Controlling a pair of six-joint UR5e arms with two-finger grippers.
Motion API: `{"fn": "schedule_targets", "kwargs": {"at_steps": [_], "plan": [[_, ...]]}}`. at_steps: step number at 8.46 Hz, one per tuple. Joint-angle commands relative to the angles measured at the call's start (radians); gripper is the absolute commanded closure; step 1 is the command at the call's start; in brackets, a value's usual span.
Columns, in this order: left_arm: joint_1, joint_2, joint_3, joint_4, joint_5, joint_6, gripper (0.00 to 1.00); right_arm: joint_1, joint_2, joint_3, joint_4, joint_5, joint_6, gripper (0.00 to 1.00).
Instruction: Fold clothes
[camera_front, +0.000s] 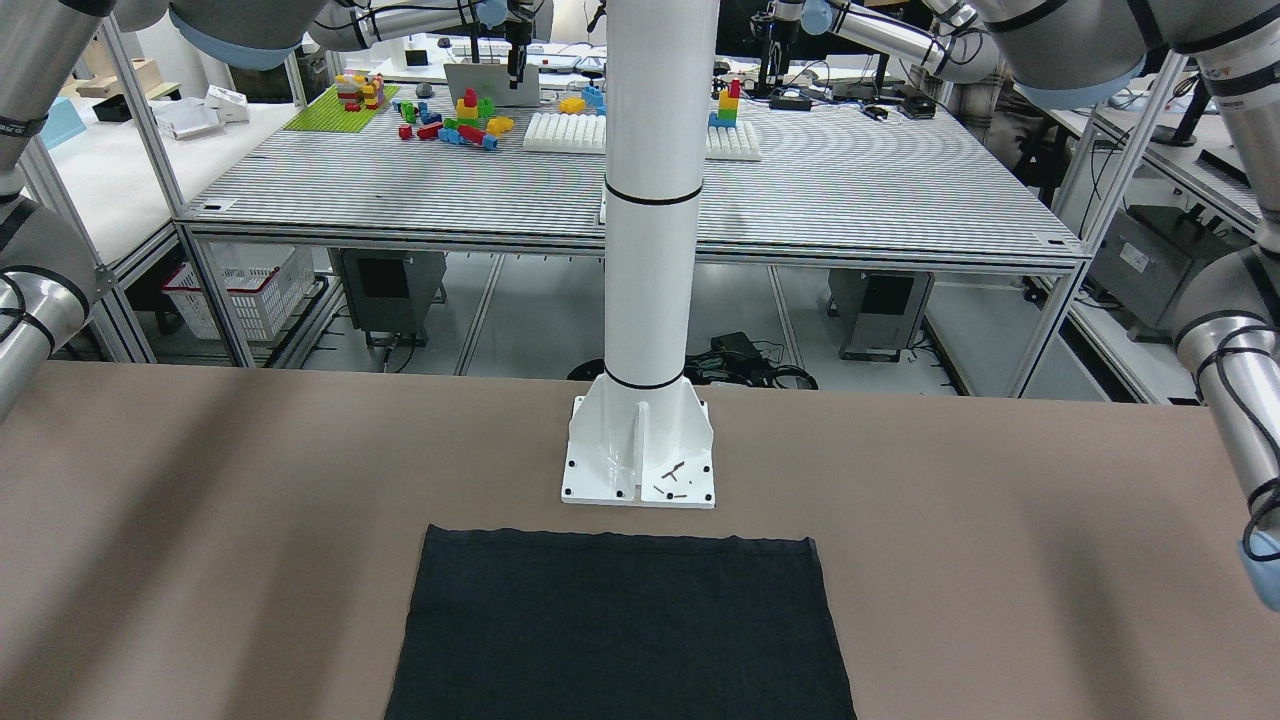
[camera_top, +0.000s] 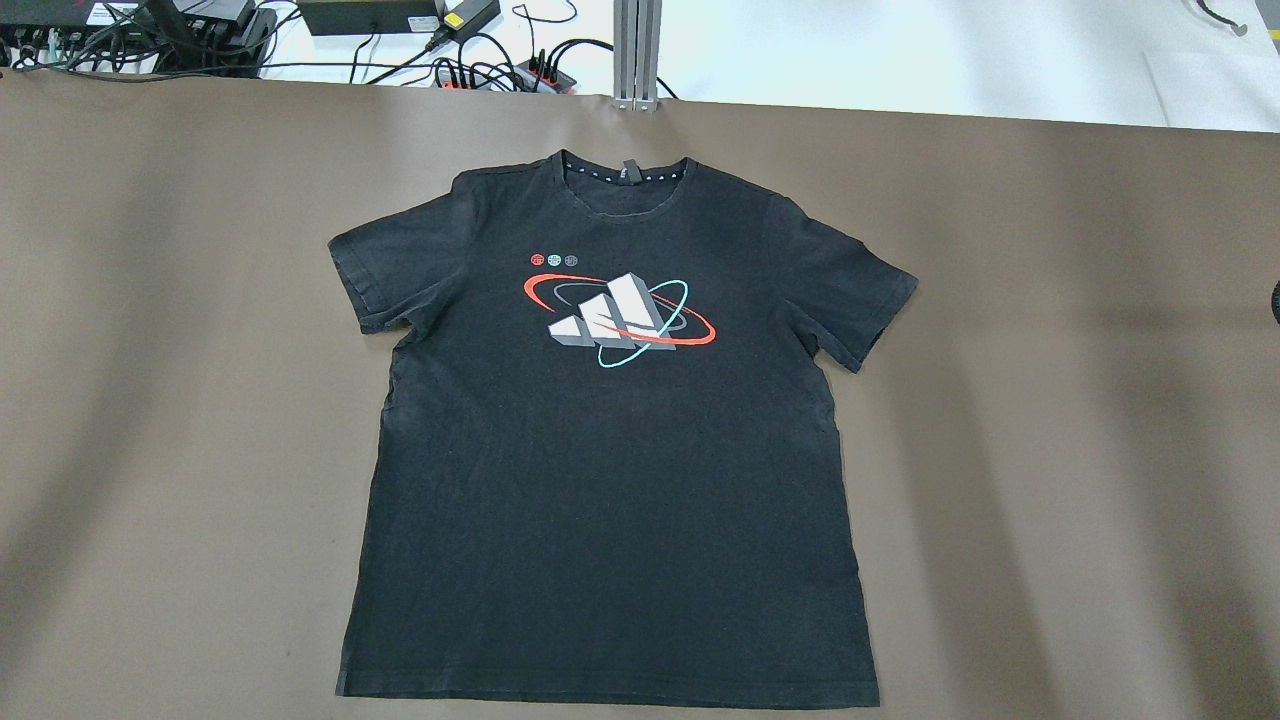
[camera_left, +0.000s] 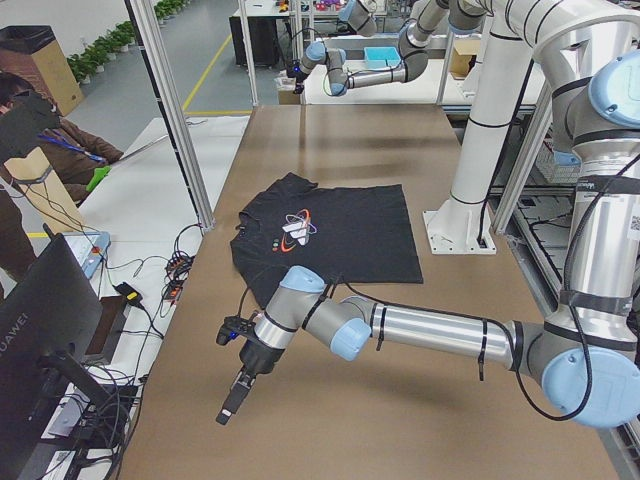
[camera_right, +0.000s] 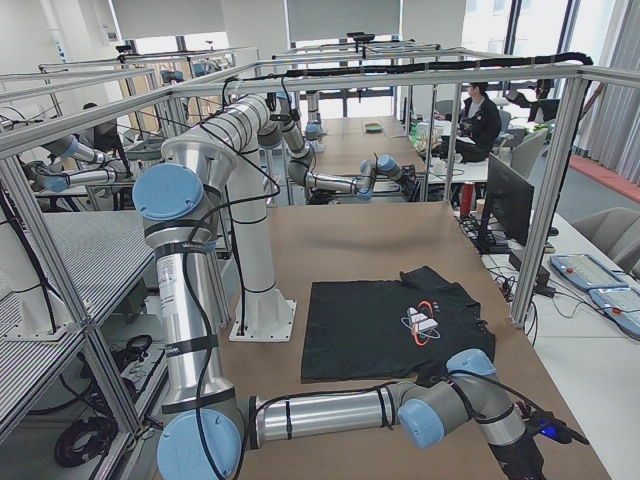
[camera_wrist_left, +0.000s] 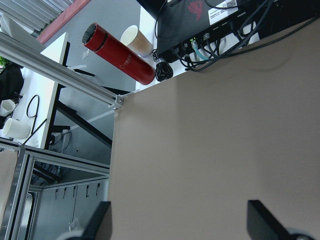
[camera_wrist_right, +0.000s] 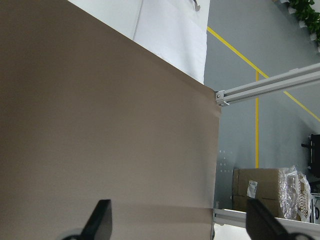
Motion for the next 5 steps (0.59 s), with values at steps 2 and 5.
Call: {"fn": "schedule_targets", "kwargs": {"at_steps": [2,5], "plan": [[-0.002,0.002,-0.004,-0.014,-0.002,0.0,0.05,-0.001,0.004,-0.006,0.002,0.058,-0.009,0.06],[0.0,0.003,-0.012,-0.034,-0.056,0.003,0.05,-0.002,0.006,-0.001,0.007,0.091,-0.005,0.06]]}}
